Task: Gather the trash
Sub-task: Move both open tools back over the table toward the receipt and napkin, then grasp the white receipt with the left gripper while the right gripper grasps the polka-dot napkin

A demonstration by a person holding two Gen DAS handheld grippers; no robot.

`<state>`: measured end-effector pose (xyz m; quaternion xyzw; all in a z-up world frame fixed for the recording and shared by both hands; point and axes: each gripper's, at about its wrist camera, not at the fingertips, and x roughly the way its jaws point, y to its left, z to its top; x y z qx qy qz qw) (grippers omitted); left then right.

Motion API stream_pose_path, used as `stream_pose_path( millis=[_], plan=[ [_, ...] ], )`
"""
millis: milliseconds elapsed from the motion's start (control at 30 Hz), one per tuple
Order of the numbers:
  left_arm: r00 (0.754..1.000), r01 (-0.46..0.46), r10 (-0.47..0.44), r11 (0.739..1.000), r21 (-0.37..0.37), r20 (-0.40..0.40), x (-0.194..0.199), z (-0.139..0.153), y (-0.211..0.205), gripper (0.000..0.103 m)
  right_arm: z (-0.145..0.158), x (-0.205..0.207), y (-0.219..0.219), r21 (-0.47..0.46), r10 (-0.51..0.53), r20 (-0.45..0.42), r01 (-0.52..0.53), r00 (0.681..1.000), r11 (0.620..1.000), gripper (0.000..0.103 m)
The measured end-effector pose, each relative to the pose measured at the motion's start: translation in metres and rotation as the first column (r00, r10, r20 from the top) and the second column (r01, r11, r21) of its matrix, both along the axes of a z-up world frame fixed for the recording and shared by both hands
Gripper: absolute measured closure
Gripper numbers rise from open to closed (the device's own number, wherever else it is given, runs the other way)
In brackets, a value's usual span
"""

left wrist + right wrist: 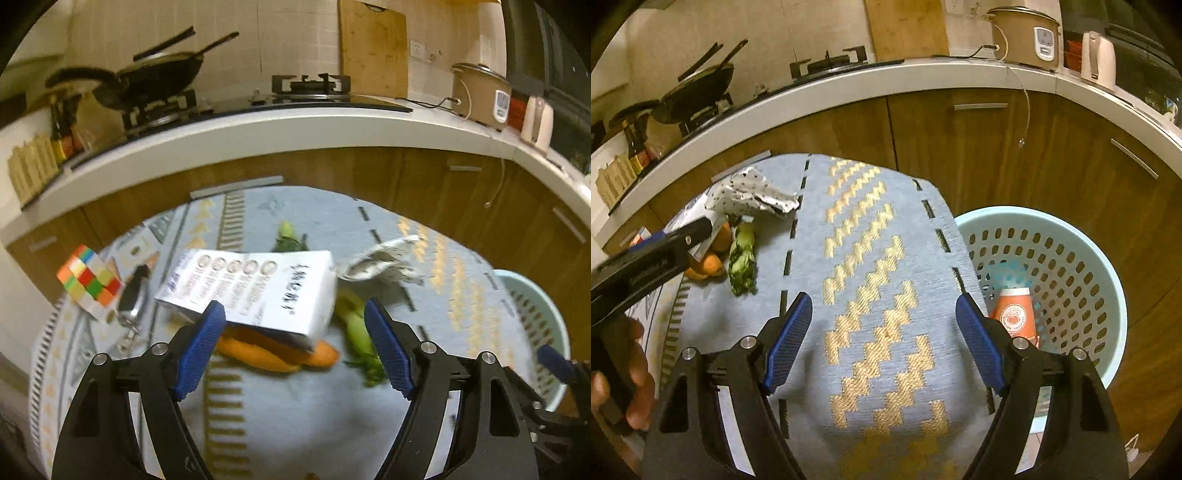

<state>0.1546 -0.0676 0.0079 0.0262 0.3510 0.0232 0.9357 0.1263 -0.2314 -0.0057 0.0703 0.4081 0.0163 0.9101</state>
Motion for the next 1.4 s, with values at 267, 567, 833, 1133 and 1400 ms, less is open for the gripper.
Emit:
stream_pose_path(
  millis=[267,567,833,1133,1400],
  plan=[
    [0.999,-0.036,0.036,0.997,-0.075,-0.002,-0.025,0.013,0.051,0.044,0.001,0.000,0.004,-0.025,0.014,0.009,-0.014,1.000,1.000,0.027],
    [0.993,-0.116,0.109,0.982,-0.149,-0.055,-0.049,0.008,0.121,0.046,-0.003,0.005,0.004,0.000,0.031,-0.021,-0.031,0.999,1.000,0.027],
    [1.000,0.018,-0.018,0.988,-0.152,0.000,-0.034,0.023,0.060,0.023,-0.003,0.004,0.006,-0.013,0.029,-0.020,-0.029,0.999,0.999,0.027],
    [0.997,-0.022,0.009,0.985,-0.170,-0.076,-0.027,-0.001,0.094,0.027,-0.007,0.005,0.005,0.007,0.046,-0.039,-0.046,0.998,0.999,0.027],
    [0.983,-0.157,0.130,0.962,-0.225,-0.129,-0.046,-0.014,0.168,0.032,-0.006,0.006,0.009,0.006,0.061,-0.041,-0.061,0.997,0.998,0.027]
  ],
)
